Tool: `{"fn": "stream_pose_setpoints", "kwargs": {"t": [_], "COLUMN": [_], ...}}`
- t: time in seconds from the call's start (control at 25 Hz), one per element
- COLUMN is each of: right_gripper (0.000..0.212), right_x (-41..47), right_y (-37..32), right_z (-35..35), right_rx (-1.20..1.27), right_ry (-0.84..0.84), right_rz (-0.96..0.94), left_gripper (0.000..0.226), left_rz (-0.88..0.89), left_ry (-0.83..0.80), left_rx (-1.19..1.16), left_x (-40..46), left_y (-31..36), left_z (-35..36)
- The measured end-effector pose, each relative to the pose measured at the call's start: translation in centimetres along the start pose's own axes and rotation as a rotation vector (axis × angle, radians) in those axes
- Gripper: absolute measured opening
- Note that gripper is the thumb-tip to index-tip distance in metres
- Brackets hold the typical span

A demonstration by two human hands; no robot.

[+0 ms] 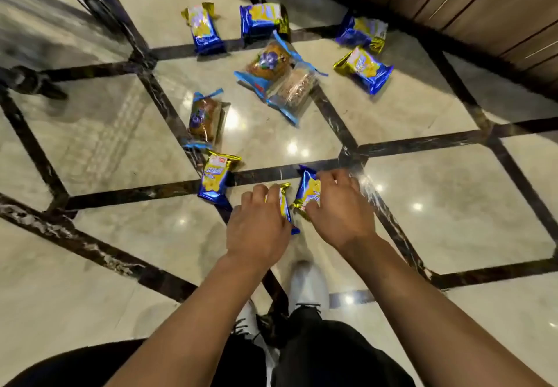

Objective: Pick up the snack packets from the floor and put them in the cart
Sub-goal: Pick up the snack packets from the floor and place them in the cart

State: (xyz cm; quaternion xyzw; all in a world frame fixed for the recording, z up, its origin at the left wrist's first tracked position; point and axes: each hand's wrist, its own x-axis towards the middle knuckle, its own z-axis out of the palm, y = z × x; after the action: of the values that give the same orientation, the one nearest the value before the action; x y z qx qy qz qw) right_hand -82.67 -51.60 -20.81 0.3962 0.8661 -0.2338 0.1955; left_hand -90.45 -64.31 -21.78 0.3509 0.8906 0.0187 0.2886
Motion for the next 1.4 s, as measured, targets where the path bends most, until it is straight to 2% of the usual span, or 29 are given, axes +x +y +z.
{"fn": "stream_pose_setpoints", "kwargs": {"t": [0.2,0.4,0.48,0.64,0.76,0.96,1.16,1.28,1.4], "right_gripper": [0.063,0.076,0.084,0.094,0.098,0.09,0.086,0.083,0.081], "right_x": [6.5,10.1,10.7,11.7,12.3,13.0,12.1,10.1,6.8], "right_y": [3.4,5.4,5.8,5.9,5.4,5.8,4.2,2.4,0.2], "right_z": [8.3,13.9,15.5,17.9,19.1,19.5,17.3,13.5,6.7], "right_rx": [-0.007,0.007,0.074,0.273,0.383,0.476,0.473,0.408,0.37], "right_ry": [-0.044,-0.026,-0.026,0.015,0.014,0.074,0.12,0.123,0.167], "right_rz": [0.075,0.189,0.23,0.272,0.287,0.262,0.191,0.121,0.021], "left_gripper": [0.069,0.079,0.079,0.079,0.088,0.091,0.088,0.084,0.086], "left_rz": [-0.071,-0.197,-0.232,-0.262,-0.228,-0.192,-0.201,-0.237,-0.208], "left_ry": [-0.004,-0.052,-0.057,0.047,0.073,0.088,0.156,0.202,0.271], "left_rx": [-0.065,-0.21,-0.281,-0.504,-0.49,-0.5,-0.609,-0.644,-0.643], "left_x": [5.9,9.0,9.5,9.8,9.9,10.2,9.5,8.0,5.9], "left_y": [-1.6,-2.7,-2.8,-2.6,-2.4,-3.0,-4.0,-4.0,-3.7], "left_z": [9.4,15.8,17.7,19.6,20.5,20.9,19.1,15.0,7.5]}}
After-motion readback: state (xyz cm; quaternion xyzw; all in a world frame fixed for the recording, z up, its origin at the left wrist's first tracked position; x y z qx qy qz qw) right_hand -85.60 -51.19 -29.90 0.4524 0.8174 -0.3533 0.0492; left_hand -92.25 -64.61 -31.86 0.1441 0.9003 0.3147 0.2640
